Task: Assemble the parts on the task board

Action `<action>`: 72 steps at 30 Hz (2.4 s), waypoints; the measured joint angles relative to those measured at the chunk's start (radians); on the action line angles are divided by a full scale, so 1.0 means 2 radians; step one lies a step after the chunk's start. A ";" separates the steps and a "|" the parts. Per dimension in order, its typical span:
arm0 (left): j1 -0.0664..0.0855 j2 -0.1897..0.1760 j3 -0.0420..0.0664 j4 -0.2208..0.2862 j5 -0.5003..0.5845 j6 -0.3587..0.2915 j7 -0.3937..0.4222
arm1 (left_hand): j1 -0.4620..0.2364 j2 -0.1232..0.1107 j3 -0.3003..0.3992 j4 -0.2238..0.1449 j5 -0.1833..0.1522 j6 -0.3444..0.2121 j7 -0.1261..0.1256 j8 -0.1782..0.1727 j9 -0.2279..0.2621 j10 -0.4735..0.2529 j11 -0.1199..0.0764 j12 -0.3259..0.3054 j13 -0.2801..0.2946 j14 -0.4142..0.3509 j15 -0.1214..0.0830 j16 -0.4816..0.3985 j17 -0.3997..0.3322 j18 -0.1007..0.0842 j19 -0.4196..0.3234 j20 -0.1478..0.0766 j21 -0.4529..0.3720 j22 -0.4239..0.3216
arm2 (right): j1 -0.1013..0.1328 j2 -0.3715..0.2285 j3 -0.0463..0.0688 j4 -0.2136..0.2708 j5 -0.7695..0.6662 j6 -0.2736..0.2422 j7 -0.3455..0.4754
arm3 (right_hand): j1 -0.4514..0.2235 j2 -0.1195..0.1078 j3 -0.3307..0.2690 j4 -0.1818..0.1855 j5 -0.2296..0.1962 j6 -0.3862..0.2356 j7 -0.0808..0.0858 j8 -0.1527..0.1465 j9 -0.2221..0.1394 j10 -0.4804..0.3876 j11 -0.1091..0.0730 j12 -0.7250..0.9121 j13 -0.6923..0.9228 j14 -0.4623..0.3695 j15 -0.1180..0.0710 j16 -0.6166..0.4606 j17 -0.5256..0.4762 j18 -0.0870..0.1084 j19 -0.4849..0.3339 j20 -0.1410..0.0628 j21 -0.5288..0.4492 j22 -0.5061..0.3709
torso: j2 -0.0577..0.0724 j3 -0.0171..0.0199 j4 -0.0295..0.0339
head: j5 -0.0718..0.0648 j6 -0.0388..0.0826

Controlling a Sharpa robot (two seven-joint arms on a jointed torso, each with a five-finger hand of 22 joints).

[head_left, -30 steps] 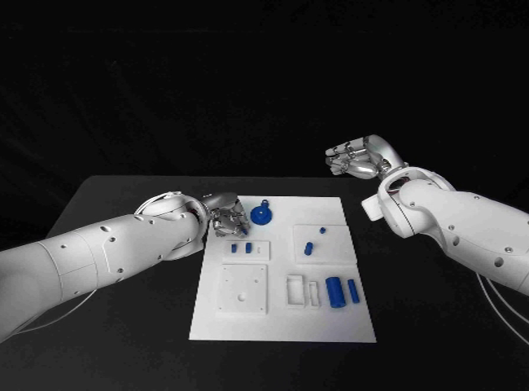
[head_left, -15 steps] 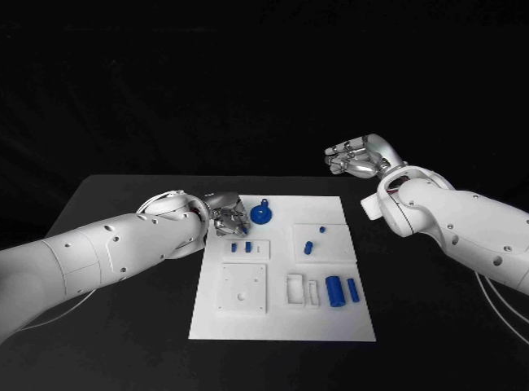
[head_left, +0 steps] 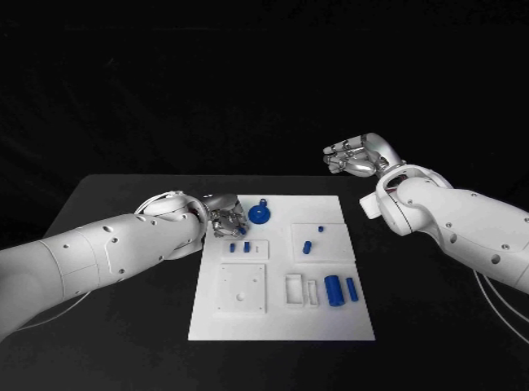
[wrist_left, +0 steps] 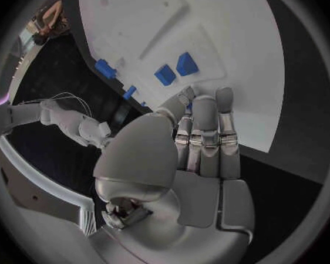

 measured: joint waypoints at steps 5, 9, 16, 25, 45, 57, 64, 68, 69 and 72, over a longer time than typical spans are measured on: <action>-0.001 -0.002 -0.001 0.001 0.000 0.000 0.002 | 0.000 0.000 0.000 0.000 -0.006 -0.029 0.003 0.003 0.000 -0.007 0.002 0.000 0.000 -0.003 0.001 -0.004 0.000 0.000 -0.004 0.000 0.000 0.000 | 0.000 -0.001 0.000 0.000 0.000 0.000 0.000 | 0.000 0.000 0.000 0.000 0.000 0.000 0.000 0.000 0.000 -0.002 -0.002 0.000 0.000 -0.002 0.002 0.000 0.000 0.000 0.000 0.000 0.000 0.000 | 0.000 -0.0003 0.0005 | 0.000 0.000; -0.002 -0.003 -0.002 0.002 0.000 0.000 0.003 | -0.006 -0.006 0.000 0.000 -0.011 -0.046 0.001 0.004 0.000 -0.023 0.006 0.000 0.000 -0.008 0.004 -0.006 -0.002 0.000 -0.005 0.002 -0.004 0.000 | 0.000 -0.001 0.000 0.000 0.000 0.001 0.000 | 0.000 0.000 0.000 0.000 0.000 -0.003 0.001 0.000 0.000 -0.002 -0.001 0.000 0.000 -0.002 0.002 0.000 0.000 0.000 0.000 0.000 0.000 0.000 | 0.000 -0.0004 0.0005 | 0.001 0.000; -0.002 -0.004 -0.002 0.002 0.002 -0.001 0.003 | -0.007 -0.017 0.006 0.000 -0.014 -0.074 -0.006 0.003 0.000 -0.040 0.013 0.003 0.001 -0.010 0.006 -0.006 -0.003 0.000 -0.007 0.003 -0.008 0.000 | 0.000 -0.001 0.000 -0.001 0.000 0.002 0.000 | 0.000 0.000 -0.001 -0.001 0.000 -0.006 0.002 0.000 0.000 -0.005 0.002 0.000 0.000 -0.006 0.002 0.000 0.000 0.000 -0.005 0.001 0.000 0.000 | 0.000 -0.0003 0.0001 | 0.001 0.000; -0.001 -0.005 -0.001 -0.001 0.004 -0.002 0.004 | -0.001 -0.028 -0.002 0.000 -0.017 -0.116 -0.010 0.003 -0.001 -0.083 0.026 0.004 0.000 -0.018 0.014 -0.006 -0.005 0.008 -0.005 0.014 -0.016 0.000 | 0.000 -0.001 0.000 -0.001 0.000 0.011 -0.002 | 0.000 0.000 -0.012 -0.006 0.000 -0.011 0.004 0.000 0.000 -0.015 0.004 0.000 0.000 -0.014 0.007 0.000 0.000 0.000 -0.014 0.005 0.000 0.000 | 0.000 -0.0003 0.0001 | 0.001 0.000; -0.004 -0.043 0.011 0.008 0.033 -0.023 0.013 | 0.010 -0.021 0.015 -0.014 -0.017 -0.064 0.015 0.003 -0.001 -0.047 0.017 0.000 0.000 -0.021 0.011 -0.018 -0.012 0.015 -0.013 0.012 -0.004 0.000 | -0.002 -0.010 0.000 -0.007 -0.043 0.065 -0.015 | 0.031 0.006 -0.010 -0.058 -0.028 0.034 -0.011 0.000 0.002 0.049 -0.023 0.000 0.000 0.107 -0.045 0.029 0.030 0.011 0.099 -0.047 0.063 0.022 | -0.001 -0.0001 0.0008 | -0.001 0.005; -0.001 -0.087 0.040 0.051 0.222 -0.072 0.059 | -0.016 -0.021 0.000 0.028 -0.023 -0.060 0.021 0.003 0.000 -0.043 0.020 0.000 0.000 -0.084 0.027 -0.243 -0.093 -0.016 -0.087 0.027 -0.120 -0.075 | -0.006 -0.011 -0.010 -0.007 -0.177 0.144 -0.037 | 0.027 0.017 -0.035 -0.089 -0.057 0.050 -0.019 0.000 0.002 0.058 -0.034 0.000 0.000 0.128 -0.072 0.204 0.198 0.007 0.175 -0.088 0.180 0.101 | -0.001 -0.0009 0.0008 | -0.017 0.013; 0.001 -0.109 0.043 0.082 0.372 -0.074 0.068 | -0.020 -0.026 0.017 0.040 -0.025 -0.073 0.025 0.003 0.000 -0.057 0.034 0.001 0.000 -0.112 0.070 -0.502 -0.108 -0.039 -0.201 0.074 -0.140 -0.292 | -0.013 -0.009 -0.023 0.001 -0.264 0.163 -0.063 | 0.009 0.009 -0.022 -0.082 -0.085 0.049 -0.018 0.000 0.001 0.020 -0.024 -0.002 0.000 0.128 -0.072 0.242 0.248 0.008 0.175 -0.088 0.207 0.128 | -0.001 -0.0010 0.0013 | -0.024 0.018; 0.001 -0.116 0.044 0.093 0.425 -0.073 0.073 | -0.020 -0.026 0.014 0.043 -0.025 -0.073 0.025 0.003 0.000 -0.058 0.035 0.001 0.000 -0.109 0.073 -0.536 -0.108 -0.039 -0.183 0.077 -0.140 -0.394 | -0.018 -0.009 -0.029 0.006 -0.302 0.168 -0.079 | 0.009 0.003 -0.028 -0.076 -0.126 0.036 -0.016 0.000 0.001 0.020 -0.024 -0.002 0.000 0.128 -0.072 0.248 0.259 0.013 0.173 -0.085 0.208 0.134 | -0.001 -0.0015 0.0018 | -0.025 0.019; 0.001 -0.117 0.044 0.095 0.434 -0.073 0.075 | -0.020 -0.026 0.013 0.044 -0.025 -0.073 0.025 0.003 0.000 -0.058 0.035 0.001 0.000 -0.109 0.074 -0.536 -0.108 -0.039 -0.181 0.078 -0.140 -0.406 | -0.019 -0.009 -0.031 0.008 -0.309 0.168 -0.082 | 0.009 0.002 -0.034 -0.074 -0.143 0.033 -0.015 0.000 0.001 0.018 -0.022 -0.002 0.000 0.128 -0.072 0.248 0.260 0.014 0.171 -0.084 0.208 0.134 | -0.001 -0.0015 0.0018 | -0.026 0.020; 0.001 -0.121 0.044 0.101 0.461 -0.072 0.081 | -0.020 -0.026 0.012 0.047 -0.025 -0.071 0.023 0.003 -0.001 -0.058 0.035 0.001 0.000 -0.128 0.080 -0.536 -0.109 -0.039 -0.177 0.080 -0.140 -0.433 | -0.021 -0.008 -0.035 0.012 -0.330 0.169 -0.092 | 0.016 -0.004 -0.057 -0.061 -0.176 0.032 -0.014 0.000 0.001 0.016 -0.023 -0.002 0.000 0.129 -0.071 0.243 0.260 0.015 0.170 -0.082 0.199 0.132 | -0.001 -0.0014 0.0016 | -0.024 0.020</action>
